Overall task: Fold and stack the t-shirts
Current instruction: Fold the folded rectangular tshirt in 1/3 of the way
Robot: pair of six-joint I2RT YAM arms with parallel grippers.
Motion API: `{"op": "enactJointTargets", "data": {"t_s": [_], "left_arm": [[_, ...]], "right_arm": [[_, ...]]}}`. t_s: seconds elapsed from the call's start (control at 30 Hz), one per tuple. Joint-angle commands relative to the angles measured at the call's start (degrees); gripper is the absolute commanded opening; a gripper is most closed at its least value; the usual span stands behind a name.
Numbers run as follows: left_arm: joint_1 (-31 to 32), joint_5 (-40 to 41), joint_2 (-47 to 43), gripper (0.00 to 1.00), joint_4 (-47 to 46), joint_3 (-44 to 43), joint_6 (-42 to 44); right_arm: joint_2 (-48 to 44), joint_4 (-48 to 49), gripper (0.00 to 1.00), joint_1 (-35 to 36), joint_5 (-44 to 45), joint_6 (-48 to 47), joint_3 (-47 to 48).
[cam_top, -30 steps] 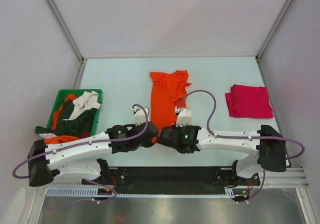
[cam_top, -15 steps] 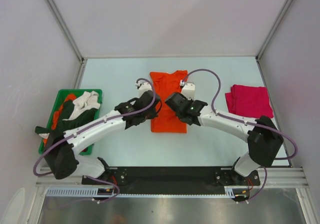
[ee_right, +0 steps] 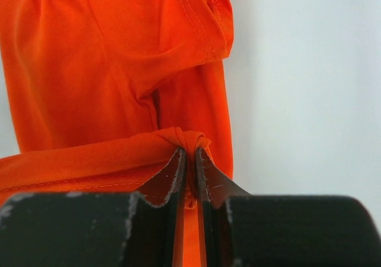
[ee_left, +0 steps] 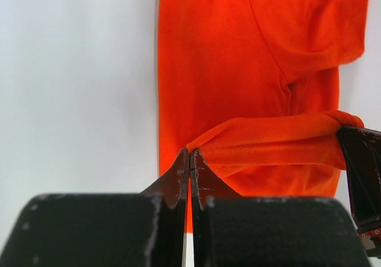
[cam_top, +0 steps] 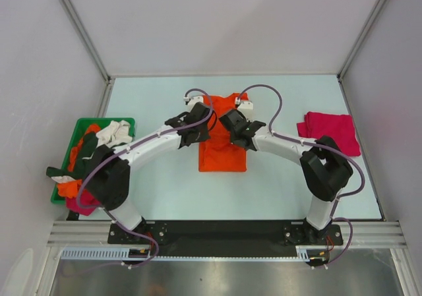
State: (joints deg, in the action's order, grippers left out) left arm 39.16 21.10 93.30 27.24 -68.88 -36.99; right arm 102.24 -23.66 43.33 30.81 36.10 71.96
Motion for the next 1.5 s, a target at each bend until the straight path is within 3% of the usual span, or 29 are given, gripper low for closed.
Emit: {"op": "enactJointTargets", "data": {"t_s": [0.0,0.17,0.27,0.3,0.37,0.4,0.5,0.57,0.67,0.7,0.73,0.77,0.87,0.9,1.03,1.47], "left_arm": [[-1.9,1.0,4.0,0.00,-0.5,-4.4,2.2],[-2.9,1.1,8.8,0.00,0.5,-8.0,2.5],[-2.9,2.4,9.3,0.23,1.1,-11.0,3.0],[-2.9,3.0,8.8,0.39,1.1,-11.3,3.0],[-2.9,3.9,7.2,0.61,1.1,-11.7,3.1],[-2.9,4.1,6.5,0.76,1.1,-11.9,3.1],[-2.9,3.7,3.6,0.87,0.7,-10.7,2.6],[-2.7,2.6,1.9,0.85,0.5,-9.4,1.9],[-1.8,-0.3,0.7,0.67,-1.5,-5.1,1.3],[-1.3,-0.9,0.5,0.56,-2.9,-4.3,1.1],[-1.0,-1.4,0.4,0.49,-3.5,-3.3,0.7],[-0.8,-2.9,0.5,0.35,-4.6,-1.8,0.3],[-0.4,-6.0,0.8,0.14,-6.7,0.8,-0.5],[-0.2,-6.9,0.8,0.12,-7.5,1.4,-0.6],[-0.2,-10.5,2.0,0.11,-11.9,3.4,-0.7],[-0.5,-14.8,16.8,0.20,-10.5,-8.0,0.8]], "right_arm": [[3.6,0.6,0.00,-2.6,0.0,-3.0,2.7],[5.4,2.2,0.00,-3.9,-1.0,-5.1,4.2],[3.1,6.5,0.28,-3.9,-0.9,-6.8,4.1],[2.5,7.6,0.44,-3.9,-0.8,-7.5,4.3],[1.3,7.0,0.56,-3.9,0.1,-8.1,6.2],[0.8,6.0,0.66,-3.6,0.5,-8.6,6.7],[-1.8,5.4,0.71,-2.3,1.0,-8.9,5.8],[-3.8,5.1,0.67,-1.1,0.7,-8.2,4.4],[-5.3,5.4,0.25,0.8,-0.3,-5.6,0.7],[-5.3,6.1,0.04,1.2,-0.3,-5.1,-1.3],[-5.0,6.3,0.00,2.0,-0.7,-4.0,-1.9],[-4.2,6.2,0.00,2.1,-0.9,-3.5,-2.4],[-2.7,6.6,0.00,2.6,-2.3,-1.9,-3.2],[-2.0,6.9,0.00,2.7,-2.6,-1.7,-3.3],[1.0,8.2,0.00,1.9,-4.3,-1.0,-2.3],[11.4,7.8,0.00,-3.4,-8.1,-1.0,4.3]]}}
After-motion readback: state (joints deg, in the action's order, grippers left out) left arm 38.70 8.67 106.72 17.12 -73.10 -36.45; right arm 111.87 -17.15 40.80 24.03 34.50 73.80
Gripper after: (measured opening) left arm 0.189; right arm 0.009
